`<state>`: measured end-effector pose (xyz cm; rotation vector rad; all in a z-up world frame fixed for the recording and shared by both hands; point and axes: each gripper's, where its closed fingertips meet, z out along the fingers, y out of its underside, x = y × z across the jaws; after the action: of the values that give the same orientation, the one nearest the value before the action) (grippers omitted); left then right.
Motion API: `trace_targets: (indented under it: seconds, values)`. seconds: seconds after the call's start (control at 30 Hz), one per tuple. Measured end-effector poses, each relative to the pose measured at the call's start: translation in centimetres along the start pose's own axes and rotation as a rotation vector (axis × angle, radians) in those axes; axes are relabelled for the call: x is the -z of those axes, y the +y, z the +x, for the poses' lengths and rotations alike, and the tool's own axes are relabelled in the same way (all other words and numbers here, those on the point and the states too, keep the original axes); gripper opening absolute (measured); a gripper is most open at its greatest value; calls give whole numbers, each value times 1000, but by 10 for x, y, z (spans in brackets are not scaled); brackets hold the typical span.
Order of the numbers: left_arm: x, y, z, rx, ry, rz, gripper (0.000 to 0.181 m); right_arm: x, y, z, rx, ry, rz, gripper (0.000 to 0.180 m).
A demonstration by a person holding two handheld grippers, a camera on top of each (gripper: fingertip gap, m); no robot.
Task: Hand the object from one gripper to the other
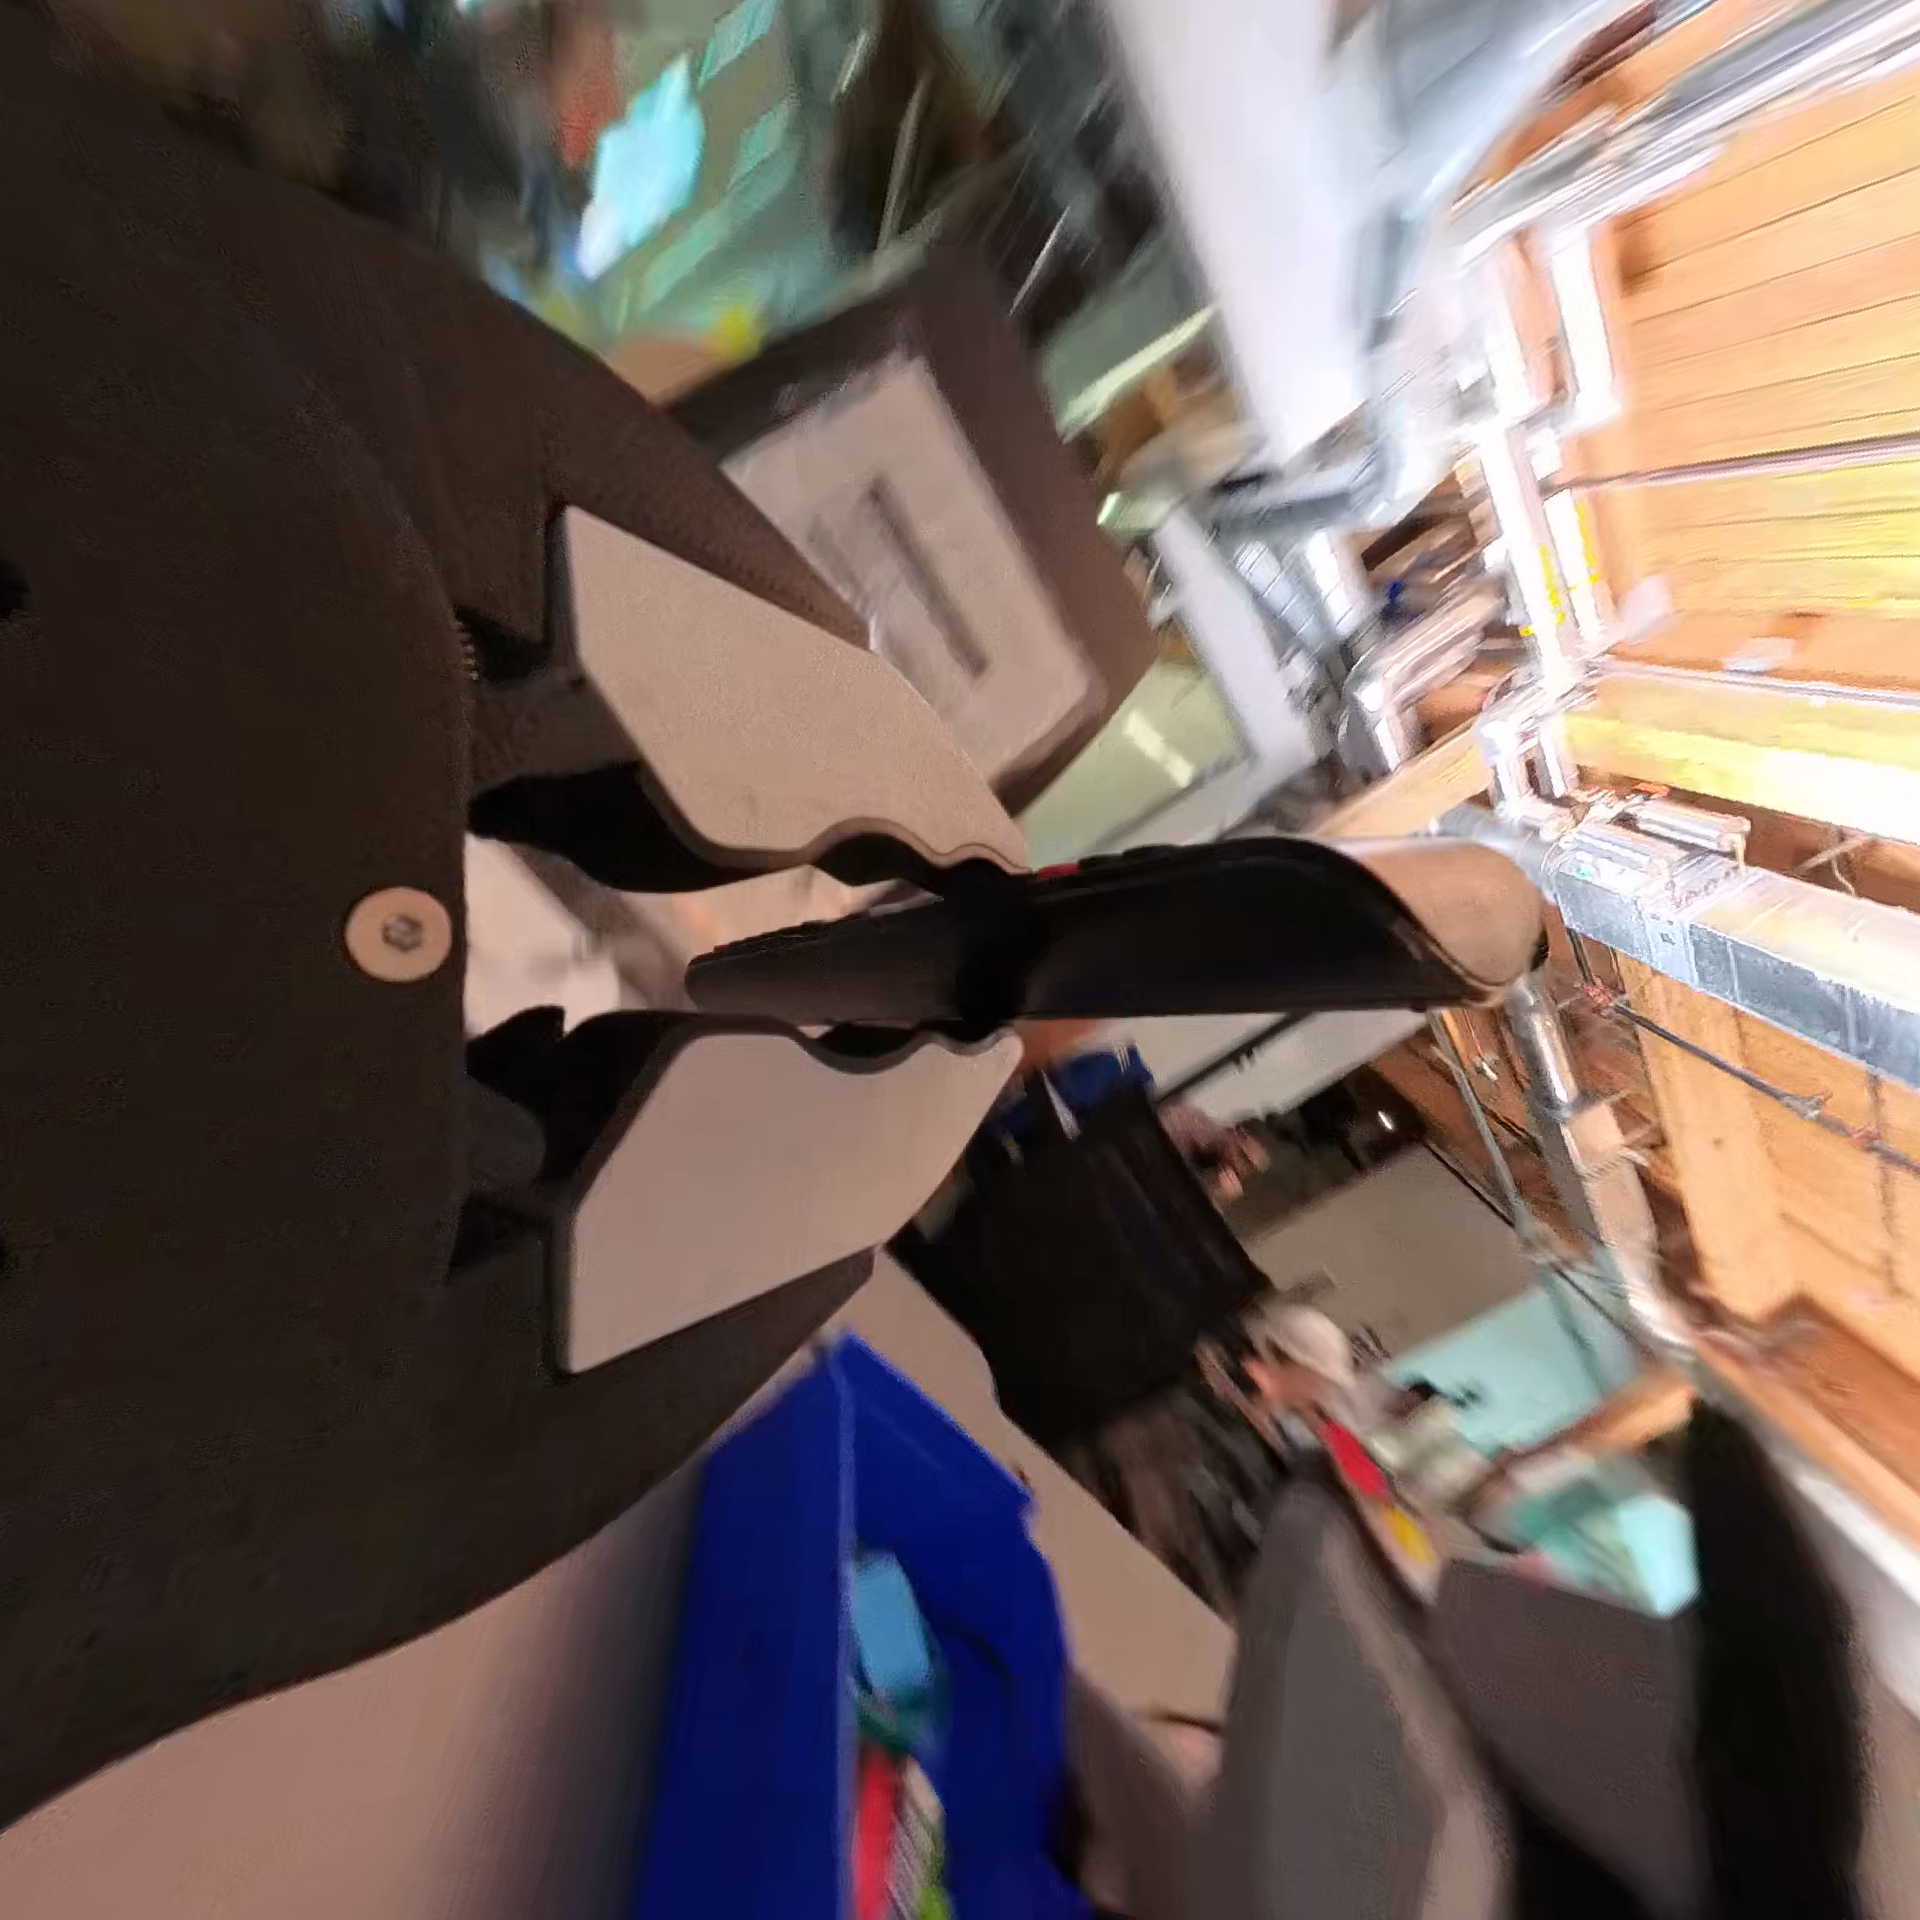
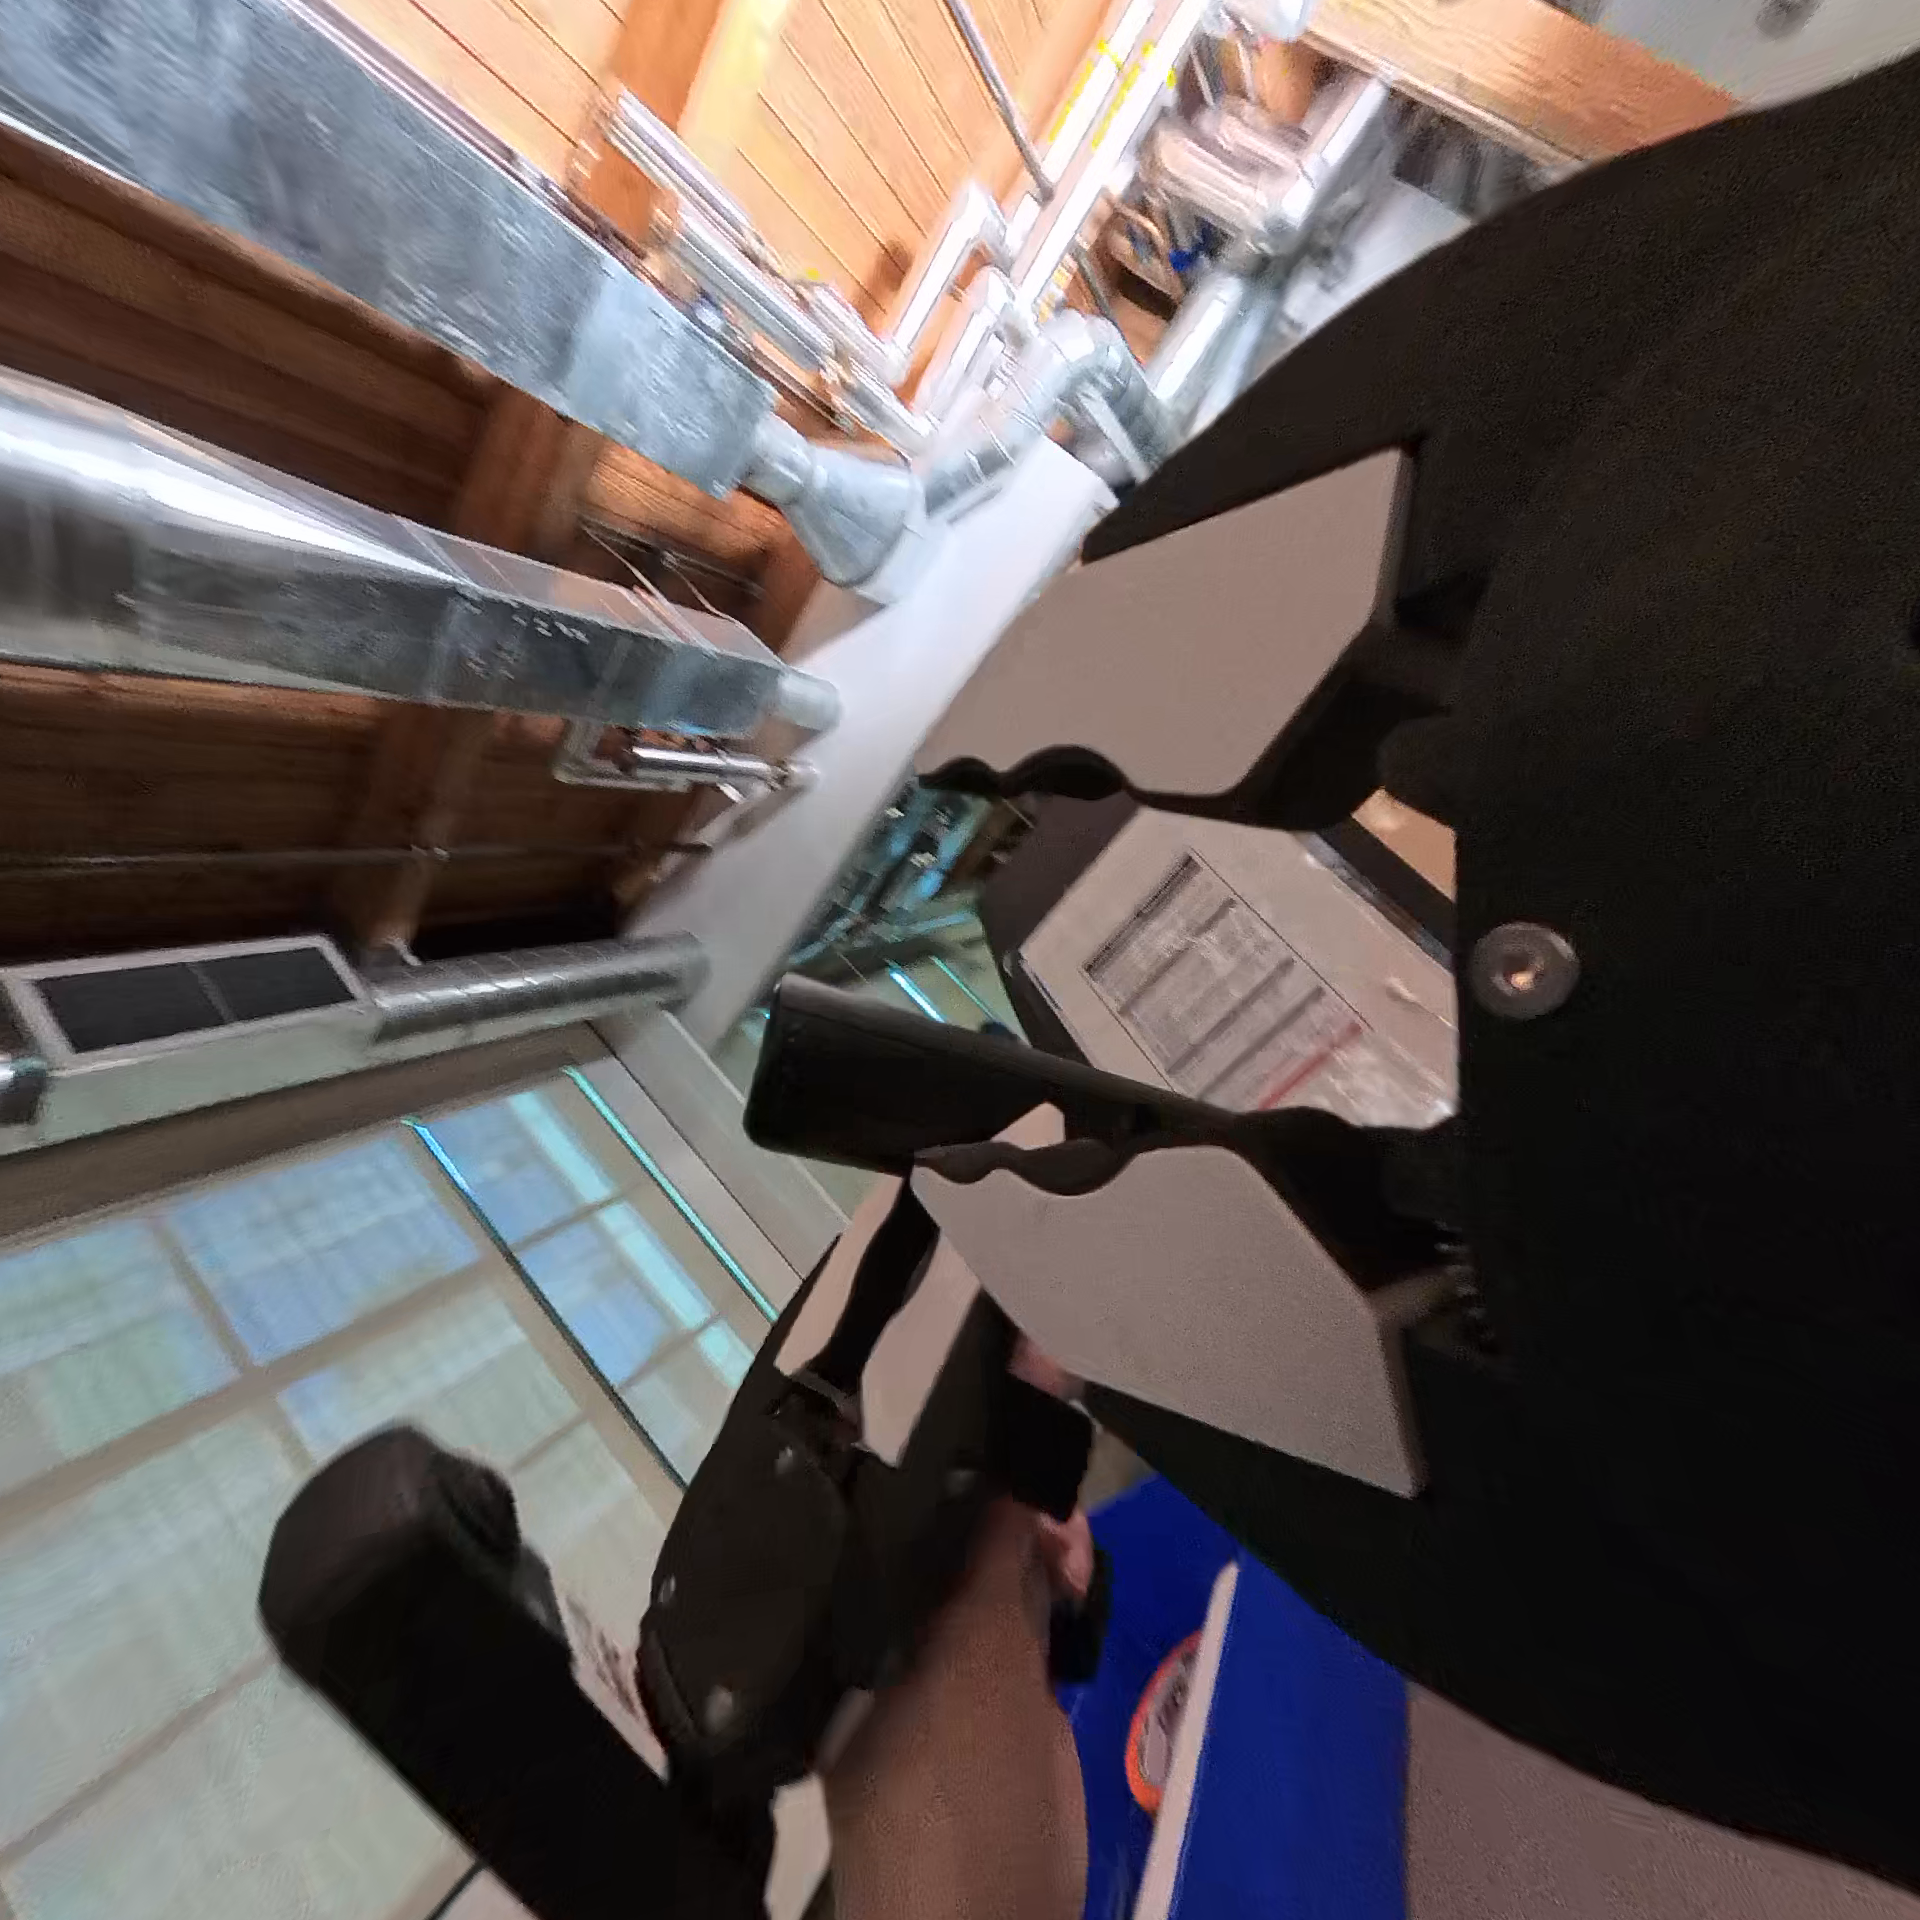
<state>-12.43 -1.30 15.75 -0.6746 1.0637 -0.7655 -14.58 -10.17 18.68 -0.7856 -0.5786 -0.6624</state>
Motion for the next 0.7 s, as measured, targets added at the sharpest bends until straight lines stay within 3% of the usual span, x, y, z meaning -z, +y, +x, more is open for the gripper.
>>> trace_targets:
  seconds: [0.13,0.2,0.3,0.47,0.63,0.7]
  values:
    - [1,-6,4,578,238,15,22,9,-3,-18,272,-1,101,60]
    - [2,-7,5,764,328,17,23,10,6,-32,350,-58,100,60]
    - [3,-5,-7,913,336,43,22,10,24,-44,368,-129,60,60]
    - [6,-3,-12,1236,434,37,22,7,58,-61,612,-172,-56,62]
    - [2,12,-3,1246,433,-55,22,4,79,-63,784,-144,-130,56]
    - [1,15,4,1267,441,-80,22,4,86,-66,859,-141,-154,45]
